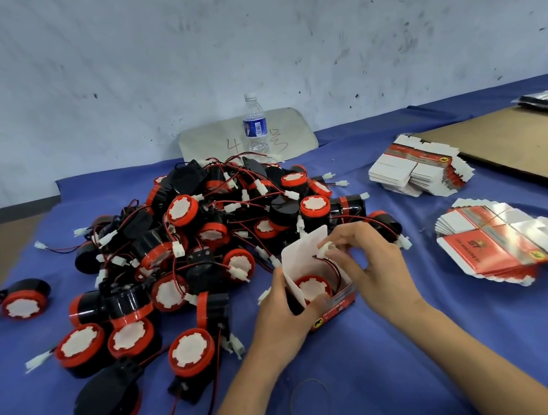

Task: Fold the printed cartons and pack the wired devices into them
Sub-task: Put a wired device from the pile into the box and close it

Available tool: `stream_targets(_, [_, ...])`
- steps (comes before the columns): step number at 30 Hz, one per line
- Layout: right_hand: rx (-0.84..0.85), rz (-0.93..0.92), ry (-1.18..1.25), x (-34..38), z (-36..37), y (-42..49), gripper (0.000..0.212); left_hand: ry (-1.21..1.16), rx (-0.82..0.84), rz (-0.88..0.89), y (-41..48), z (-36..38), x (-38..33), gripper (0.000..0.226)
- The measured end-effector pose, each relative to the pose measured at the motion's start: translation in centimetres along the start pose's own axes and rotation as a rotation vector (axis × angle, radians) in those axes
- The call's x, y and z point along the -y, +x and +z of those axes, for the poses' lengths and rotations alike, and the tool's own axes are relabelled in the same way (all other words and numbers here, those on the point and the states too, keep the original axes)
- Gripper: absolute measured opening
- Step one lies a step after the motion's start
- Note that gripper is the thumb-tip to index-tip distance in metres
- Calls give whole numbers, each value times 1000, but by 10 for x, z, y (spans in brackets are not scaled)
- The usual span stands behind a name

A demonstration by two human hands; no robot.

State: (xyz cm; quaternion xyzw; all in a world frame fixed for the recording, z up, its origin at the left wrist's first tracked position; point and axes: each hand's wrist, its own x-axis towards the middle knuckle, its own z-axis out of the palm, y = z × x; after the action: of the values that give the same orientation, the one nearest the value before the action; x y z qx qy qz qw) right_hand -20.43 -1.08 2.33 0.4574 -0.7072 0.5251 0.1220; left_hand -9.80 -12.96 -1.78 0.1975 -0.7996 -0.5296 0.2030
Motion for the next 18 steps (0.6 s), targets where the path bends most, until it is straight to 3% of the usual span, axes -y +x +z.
stream_targets(4, [154, 2, -146, -8, -6, -1, 9, -4, -4, 12, 2, 0, 5, 47])
stream_targets(9, [296, -196, -383, -5, -16, 0, 4, -11, -3, 20, 3, 0, 8, 48])
stream_targets(12, [328, -312, -617, -3, -16, 10, 15, -9, 1, 27, 4, 1, 8, 49])
stream_targets(14, [457, -325, -822, -4, -9, 16, 16, -20, 2, 26, 4, 1, 8, 51])
stream_targets(18, [672, -237, -892, -12, 0, 24, 27, -34, 2, 21, 3, 1, 10, 49])
